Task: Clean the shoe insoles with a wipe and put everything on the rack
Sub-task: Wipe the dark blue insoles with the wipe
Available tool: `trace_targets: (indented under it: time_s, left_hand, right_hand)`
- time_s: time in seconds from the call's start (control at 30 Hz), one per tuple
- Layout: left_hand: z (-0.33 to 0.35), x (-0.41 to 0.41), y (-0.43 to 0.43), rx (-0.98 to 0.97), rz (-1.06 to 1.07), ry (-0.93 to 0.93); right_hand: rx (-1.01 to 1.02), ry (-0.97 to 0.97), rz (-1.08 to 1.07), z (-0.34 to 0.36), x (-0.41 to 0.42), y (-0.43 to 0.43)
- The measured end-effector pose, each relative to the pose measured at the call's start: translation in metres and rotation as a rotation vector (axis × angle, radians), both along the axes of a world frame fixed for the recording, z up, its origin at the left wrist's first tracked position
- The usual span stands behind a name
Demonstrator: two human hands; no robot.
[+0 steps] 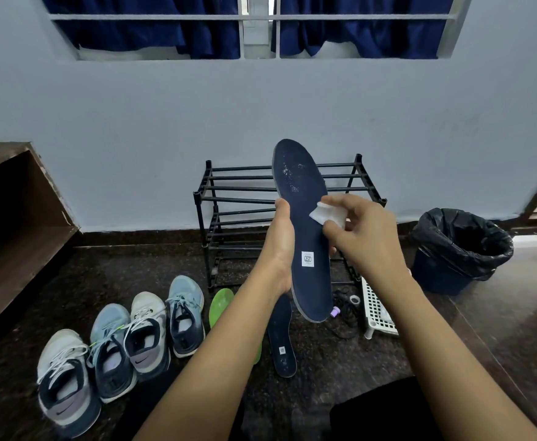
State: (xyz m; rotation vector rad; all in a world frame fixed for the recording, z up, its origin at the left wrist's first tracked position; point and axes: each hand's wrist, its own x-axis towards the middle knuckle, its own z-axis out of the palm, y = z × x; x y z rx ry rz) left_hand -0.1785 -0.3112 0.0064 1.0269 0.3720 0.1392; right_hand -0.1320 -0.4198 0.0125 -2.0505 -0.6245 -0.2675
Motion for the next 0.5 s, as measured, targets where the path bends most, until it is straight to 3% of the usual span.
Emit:
trace_targets:
  time_s: [0.13, 0.23, 0.37, 0.5]
  left_hand:
    - [-0.001, 0.001, 0.002, 0.017, 0.007, -0.01]
    - [-0.003, 0.002, 0.0, 0.029, 0.002, -0.01]
    - [-0.005, 0.004, 0.0, 0.048, 0.01, 0.004]
    - [-0.007, 0.004, 0.0, 0.081, 0.003, 0.056]
  right_hand:
    - [-0.049, -0.11, -0.042, -0.005, 0.0, 0.0]
    - [0.07, -0.094, -0.027, -0.005, 0.002, -0.001]
    - [0.235, -0.238, -0.069, 0.0, -0.001, 0.004]
    - [0.036, -0.295, -0.011, -0.008, -0.002, 0.01]
